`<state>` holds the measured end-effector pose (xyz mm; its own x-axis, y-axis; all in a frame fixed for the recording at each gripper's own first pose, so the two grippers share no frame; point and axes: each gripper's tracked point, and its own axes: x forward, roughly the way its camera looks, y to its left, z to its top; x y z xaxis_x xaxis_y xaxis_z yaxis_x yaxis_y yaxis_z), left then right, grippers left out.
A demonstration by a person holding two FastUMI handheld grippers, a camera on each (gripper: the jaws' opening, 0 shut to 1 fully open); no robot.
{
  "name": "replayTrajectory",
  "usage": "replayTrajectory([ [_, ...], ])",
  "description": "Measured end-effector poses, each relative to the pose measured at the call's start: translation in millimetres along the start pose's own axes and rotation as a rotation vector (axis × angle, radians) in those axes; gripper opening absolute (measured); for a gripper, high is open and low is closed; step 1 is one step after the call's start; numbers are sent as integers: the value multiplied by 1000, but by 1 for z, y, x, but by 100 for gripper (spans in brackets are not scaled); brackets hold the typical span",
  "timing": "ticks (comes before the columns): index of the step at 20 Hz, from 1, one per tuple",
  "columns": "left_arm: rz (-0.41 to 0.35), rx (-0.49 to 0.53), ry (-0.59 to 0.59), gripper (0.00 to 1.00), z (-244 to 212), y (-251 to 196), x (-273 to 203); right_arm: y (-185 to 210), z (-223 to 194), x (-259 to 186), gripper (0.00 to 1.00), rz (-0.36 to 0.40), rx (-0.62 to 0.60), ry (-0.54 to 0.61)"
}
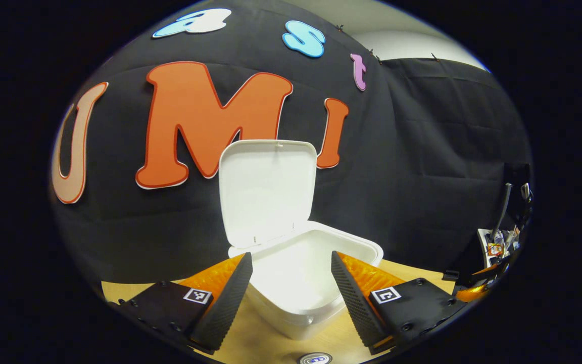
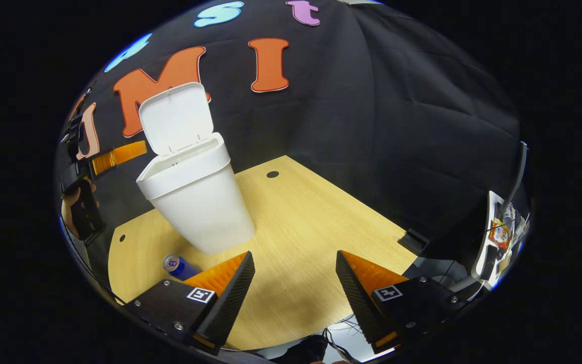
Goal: Press the lid of the desktop garbage bin to open it, pick up the crumpled paper on the desktop and throw it into the bin, then pick up the pop can on the desktop and drop it into the bin, and finally close the garbage bin lid.
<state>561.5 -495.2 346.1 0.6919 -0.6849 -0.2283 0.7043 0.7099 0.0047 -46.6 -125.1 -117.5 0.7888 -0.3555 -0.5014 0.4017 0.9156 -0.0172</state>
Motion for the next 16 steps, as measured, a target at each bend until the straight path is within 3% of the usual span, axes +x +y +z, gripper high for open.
replayTrajectory([
  [7,143,-11,-17,99,-4,54,-40,36,2,4,98,77,-59,-2],
  [16,382,-45,-19,98,-21,146,-130,121,0,8,98,251,-185,5],
])
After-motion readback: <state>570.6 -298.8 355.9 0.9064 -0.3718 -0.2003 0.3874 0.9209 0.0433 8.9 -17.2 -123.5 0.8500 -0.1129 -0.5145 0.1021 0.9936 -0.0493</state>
